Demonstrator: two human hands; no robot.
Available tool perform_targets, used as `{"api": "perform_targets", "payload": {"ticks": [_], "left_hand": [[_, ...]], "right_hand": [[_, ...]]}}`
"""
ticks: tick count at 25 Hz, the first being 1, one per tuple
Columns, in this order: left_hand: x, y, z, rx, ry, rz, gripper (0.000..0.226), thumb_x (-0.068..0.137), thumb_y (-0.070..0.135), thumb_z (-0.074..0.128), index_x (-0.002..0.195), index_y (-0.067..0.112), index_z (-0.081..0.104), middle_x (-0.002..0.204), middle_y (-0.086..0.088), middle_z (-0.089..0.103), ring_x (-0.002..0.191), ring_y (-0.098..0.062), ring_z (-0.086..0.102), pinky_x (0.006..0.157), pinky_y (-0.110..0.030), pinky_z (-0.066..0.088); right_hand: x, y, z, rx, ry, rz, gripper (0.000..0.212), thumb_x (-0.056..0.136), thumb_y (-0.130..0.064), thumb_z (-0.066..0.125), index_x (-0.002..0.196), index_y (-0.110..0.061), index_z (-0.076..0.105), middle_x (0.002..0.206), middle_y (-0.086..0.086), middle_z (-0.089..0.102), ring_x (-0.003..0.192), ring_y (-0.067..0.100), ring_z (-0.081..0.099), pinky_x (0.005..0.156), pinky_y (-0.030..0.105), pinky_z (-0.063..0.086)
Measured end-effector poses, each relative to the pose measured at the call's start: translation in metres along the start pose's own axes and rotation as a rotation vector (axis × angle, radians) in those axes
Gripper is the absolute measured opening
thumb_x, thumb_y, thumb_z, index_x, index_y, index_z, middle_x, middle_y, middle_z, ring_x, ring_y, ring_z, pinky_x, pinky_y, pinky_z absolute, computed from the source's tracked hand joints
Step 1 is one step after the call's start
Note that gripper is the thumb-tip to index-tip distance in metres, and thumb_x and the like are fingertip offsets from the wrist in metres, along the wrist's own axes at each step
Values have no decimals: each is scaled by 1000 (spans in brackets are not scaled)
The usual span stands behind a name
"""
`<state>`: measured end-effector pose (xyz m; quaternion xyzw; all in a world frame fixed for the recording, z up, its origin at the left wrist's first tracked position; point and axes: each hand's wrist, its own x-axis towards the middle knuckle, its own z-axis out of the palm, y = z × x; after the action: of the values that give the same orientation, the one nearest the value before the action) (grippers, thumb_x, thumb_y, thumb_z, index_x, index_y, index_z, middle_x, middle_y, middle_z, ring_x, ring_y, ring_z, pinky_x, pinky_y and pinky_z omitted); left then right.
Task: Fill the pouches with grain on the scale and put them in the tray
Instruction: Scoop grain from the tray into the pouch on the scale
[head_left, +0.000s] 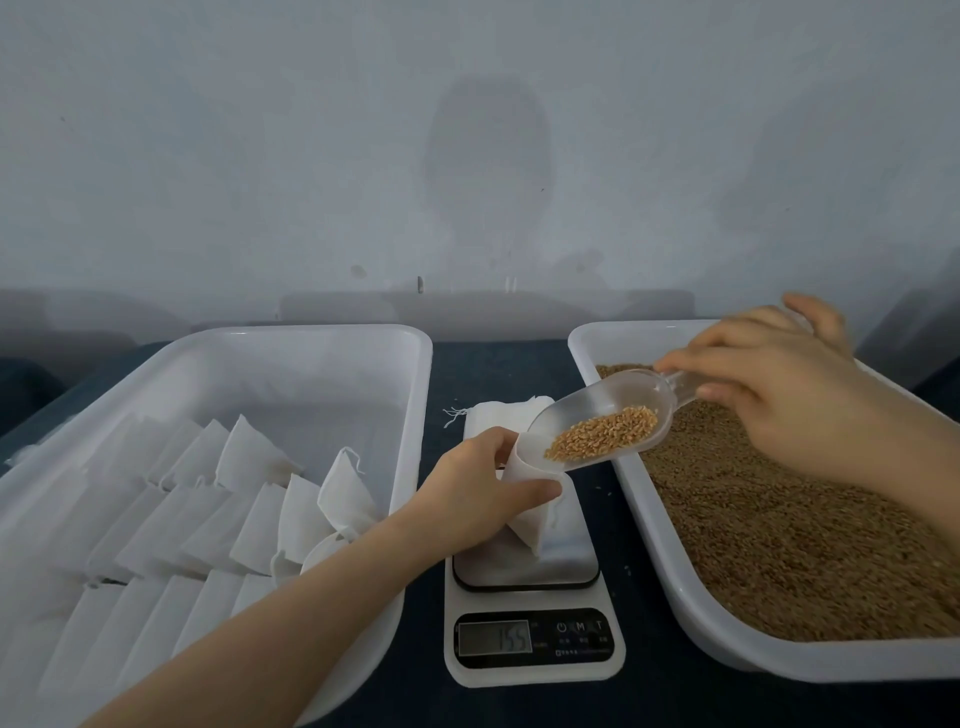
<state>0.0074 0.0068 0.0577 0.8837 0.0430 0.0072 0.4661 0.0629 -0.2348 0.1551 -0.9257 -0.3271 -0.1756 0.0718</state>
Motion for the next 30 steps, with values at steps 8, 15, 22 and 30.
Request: {"api": "perform_targets", "payload": {"ticks": [8, 15, 22, 30], "left_hand": [[1, -1, 1, -11, 21, 28, 50, 77, 48, 72, 121, 32, 54, 112, 19, 61, 100, -1, 57, 72, -11, 41], [0, 2, -2, -16, 21, 31, 50, 75, 52, 72, 117, 38, 49, 100, 27, 56, 88, 7, 55, 56, -4, 40], [-1, 2, -2, 0, 52, 25, 53, 73, 54, 72, 117, 35, 49, 108, 18, 58, 90, 1, 55, 60, -7, 36], [-1, 1, -2, -22, 51, 27, 53, 72, 52, 74, 115, 35, 49, 112, 12, 60, 99, -6, 57, 70, -15, 44]], "right_hand": [[12, -11, -6, -65, 8, -74, 34, 87, -11, 61, 110, -36, 67, 101, -14, 60, 115, 16, 43, 110, 35, -6], [20, -22, -11, -200, 45, -177, 37, 82, -6, 65, 107, -33, 69, 101, -7, 64, 112, 21, 47, 108, 38, -5], [27, -35, -14, -305, 154, -308, 56, 60, 16, 69, 104, -18, 73, 91, 6, 66, 102, 33, 55, 107, 54, 5], [24, -43, -13, -377, 295, -401, 54, 53, 18, 62, 96, -12, 74, 90, 10, 65, 99, 37, 58, 106, 54, 9]]}}
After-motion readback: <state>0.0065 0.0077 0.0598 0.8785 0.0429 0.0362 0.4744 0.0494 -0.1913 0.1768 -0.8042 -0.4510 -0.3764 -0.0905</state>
